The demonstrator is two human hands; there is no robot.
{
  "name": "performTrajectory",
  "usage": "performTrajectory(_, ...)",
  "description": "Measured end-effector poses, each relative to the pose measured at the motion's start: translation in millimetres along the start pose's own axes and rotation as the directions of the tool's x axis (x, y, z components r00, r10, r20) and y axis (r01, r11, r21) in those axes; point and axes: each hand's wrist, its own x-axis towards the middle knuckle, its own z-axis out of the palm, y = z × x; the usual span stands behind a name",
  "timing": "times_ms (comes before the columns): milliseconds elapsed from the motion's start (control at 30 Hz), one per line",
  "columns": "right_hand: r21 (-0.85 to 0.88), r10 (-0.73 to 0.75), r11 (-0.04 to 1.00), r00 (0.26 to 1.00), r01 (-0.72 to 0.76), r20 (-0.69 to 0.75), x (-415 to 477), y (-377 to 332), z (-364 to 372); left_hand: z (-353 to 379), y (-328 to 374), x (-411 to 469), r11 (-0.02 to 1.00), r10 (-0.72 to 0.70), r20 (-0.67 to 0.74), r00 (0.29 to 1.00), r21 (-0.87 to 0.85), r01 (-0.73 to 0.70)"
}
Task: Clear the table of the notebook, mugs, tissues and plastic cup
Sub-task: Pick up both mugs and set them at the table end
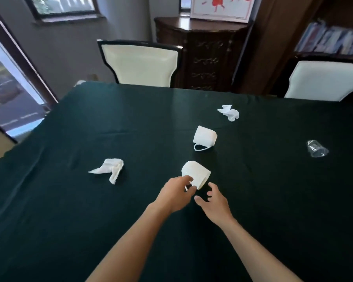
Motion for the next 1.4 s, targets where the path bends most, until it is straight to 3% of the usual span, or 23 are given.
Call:
performTrajectory(167,0.124,0.084,0.990,0.992,-0.072,-0.096,38.0,8.4,20.4,-2.1,-28.2,51.2,0.994,0.088,0.018,0.996,-0.059,-0.087)
performTrajectory(367,0.286,0.073,0.958,0.978,-0.015,-0.193,64.1,11.1,33.1,8.7,-41.7,84.2,0.977,0.161,-0.065,0.985,-0.133,-0.168)
performTrajectory(633,0.450,0.010,0.891,0.988,0.062,-0.156,86.9,19.5,24.4,25.9,-45.9,102.4,0.958,0.165,-0.165,0.972,-0.209,-0.198)
performTrajectory(833,0.418,-0.050,0.904,0.993,0.092,-0.110,98.9,19.4,8.7,32.7,-52.6,100.5,0.933,0.070,-0.266,0.961,-0.323,-0.158)
performTrajectory(1000,0.347,-0.173,0.907,0.963,0.237,-0.206,97.0,5.1,5.4,35.3,-55.7,96.4,0.844,-0.067,-0.262,0.963,-0.529,-0.085)
performTrajectory(1133,0.291,-0.267,0.893,0.925,0.343,-0.272,95.0,-11.4,2.7,40.0,-58.9,91.4,0.703,-0.195,-0.171,0.966,-0.711,0.016)
performTrajectory(1267,0.064,-0.387,0.904,0.871,0.423,-0.301,96.0,-22.5,1.9,47.6,-57.8,86.7,0.544,-0.185,-0.141,0.973,-0.839,-0.018)
performTrajectory(1400,-0.003,-0.415,0.901,0.861,0.434,-0.292,95.4,-22.7,7.9,53.1,-63.0,85.4,0.455,-0.200,-0.118,0.973,-0.891,-0.015)
